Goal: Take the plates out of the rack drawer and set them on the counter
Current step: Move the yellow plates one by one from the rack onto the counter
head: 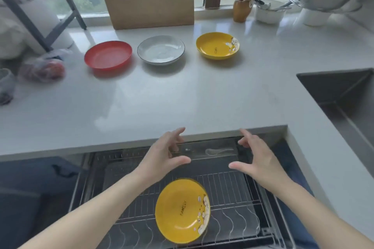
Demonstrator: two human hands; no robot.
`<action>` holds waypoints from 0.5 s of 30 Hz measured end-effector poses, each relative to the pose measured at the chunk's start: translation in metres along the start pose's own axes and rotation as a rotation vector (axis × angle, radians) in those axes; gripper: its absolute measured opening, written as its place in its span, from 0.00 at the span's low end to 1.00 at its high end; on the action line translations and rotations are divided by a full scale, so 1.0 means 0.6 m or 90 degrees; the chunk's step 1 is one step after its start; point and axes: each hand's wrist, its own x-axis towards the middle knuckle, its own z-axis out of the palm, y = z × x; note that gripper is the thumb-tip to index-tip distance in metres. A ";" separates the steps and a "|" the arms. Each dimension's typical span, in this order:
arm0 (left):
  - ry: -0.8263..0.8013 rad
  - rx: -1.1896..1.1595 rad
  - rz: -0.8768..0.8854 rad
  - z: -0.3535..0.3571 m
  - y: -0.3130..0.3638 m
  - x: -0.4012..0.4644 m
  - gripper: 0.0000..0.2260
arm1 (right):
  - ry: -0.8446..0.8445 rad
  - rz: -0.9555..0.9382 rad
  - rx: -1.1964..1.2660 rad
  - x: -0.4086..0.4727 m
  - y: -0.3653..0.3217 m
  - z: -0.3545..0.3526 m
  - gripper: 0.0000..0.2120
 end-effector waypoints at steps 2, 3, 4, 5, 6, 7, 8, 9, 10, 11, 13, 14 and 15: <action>-0.066 0.053 -0.022 0.019 -0.039 -0.074 0.38 | -0.068 -0.004 -0.039 -0.053 0.002 0.046 0.50; -0.098 0.081 -0.039 0.030 -0.062 -0.104 0.39 | -0.103 0.000 -0.056 -0.071 0.006 0.071 0.51; -0.127 0.112 -0.060 0.040 -0.085 -0.129 0.40 | -0.139 0.009 -0.072 -0.085 0.011 0.095 0.52; -0.151 0.141 -0.085 0.050 -0.108 -0.151 0.41 | -0.174 0.021 -0.088 -0.095 0.016 0.119 0.53; -0.170 0.166 -0.114 0.058 -0.130 -0.168 0.43 | -0.207 0.033 -0.108 -0.102 0.021 0.142 0.54; -0.182 0.185 -0.145 0.066 -0.151 -0.183 0.45 | -0.236 0.046 -0.129 -0.107 0.027 0.163 0.55; -0.189 0.197 -0.178 0.074 -0.171 -0.196 0.47 | -0.260 0.057 -0.145 -0.111 0.035 0.182 0.56; -0.193 0.206 -0.209 0.081 -0.189 -0.206 0.49 | -0.283 0.067 -0.158 -0.112 0.042 0.200 0.56; -0.198 0.214 -0.239 0.088 -0.207 -0.215 0.51 | -0.303 0.074 -0.169 -0.112 0.050 0.216 0.57; -0.205 0.224 -0.264 0.095 -0.224 -0.222 0.52 | -0.319 0.077 -0.183 -0.110 0.059 0.231 0.57; -0.224 0.246 -0.298 0.109 -0.255 -0.230 0.54 | -0.342 0.079 -0.209 -0.101 0.075 0.258 0.58; -0.233 0.258 -0.307 0.115 -0.270 -0.231 0.54 | -0.351 0.079 -0.219 -0.096 0.082 0.269 0.59; -0.240 0.269 -0.312 0.123 -0.283 -0.231 0.55 | -0.359 0.078 -0.228 -0.090 0.090 0.280 0.59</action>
